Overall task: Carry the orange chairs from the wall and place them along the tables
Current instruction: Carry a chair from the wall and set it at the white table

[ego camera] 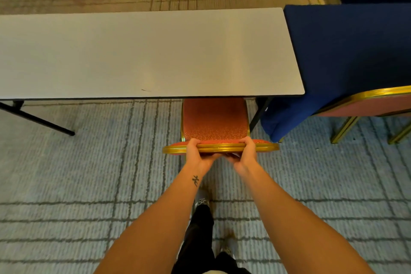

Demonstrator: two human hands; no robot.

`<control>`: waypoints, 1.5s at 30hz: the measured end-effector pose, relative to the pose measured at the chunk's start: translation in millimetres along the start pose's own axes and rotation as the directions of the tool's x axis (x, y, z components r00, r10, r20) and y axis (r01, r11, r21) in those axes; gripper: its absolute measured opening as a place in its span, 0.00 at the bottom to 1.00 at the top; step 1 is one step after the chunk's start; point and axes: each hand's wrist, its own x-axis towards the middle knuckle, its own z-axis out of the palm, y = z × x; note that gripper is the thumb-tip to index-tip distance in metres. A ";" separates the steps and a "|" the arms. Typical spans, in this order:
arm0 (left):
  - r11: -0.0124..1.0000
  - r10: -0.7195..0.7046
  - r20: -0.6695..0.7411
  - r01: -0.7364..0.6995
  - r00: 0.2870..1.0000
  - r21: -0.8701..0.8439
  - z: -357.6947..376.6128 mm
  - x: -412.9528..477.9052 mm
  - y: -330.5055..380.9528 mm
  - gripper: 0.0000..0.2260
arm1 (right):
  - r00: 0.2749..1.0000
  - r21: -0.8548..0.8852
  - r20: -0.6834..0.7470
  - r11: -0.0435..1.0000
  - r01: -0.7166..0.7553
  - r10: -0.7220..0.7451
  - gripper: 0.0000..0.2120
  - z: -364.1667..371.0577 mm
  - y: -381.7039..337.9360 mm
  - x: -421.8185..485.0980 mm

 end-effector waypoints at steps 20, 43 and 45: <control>0.999 0.014 0.104 -0.017 0.995 0.027 117.4 96.9 77.7 0.14 | 0.997 0.017 -0.002 0.996 0.082 -0.082 0.16 104.4 -89.5 97.2; 0.992 -0.129 0.110 0.129 0.986 0.004 145.7 113.9 102.2 0.21 | 0.998 0.028 0.035 0.998 0.049 -0.050 0.24 126.7 -108.4 120.1; 0.983 -0.181 0.104 0.179 0.978 0.027 141.0 110.8 106.0 0.28 | 0.997 0.023 0.070 0.999 0.041 -0.042 0.29 122.6 -109.9 114.1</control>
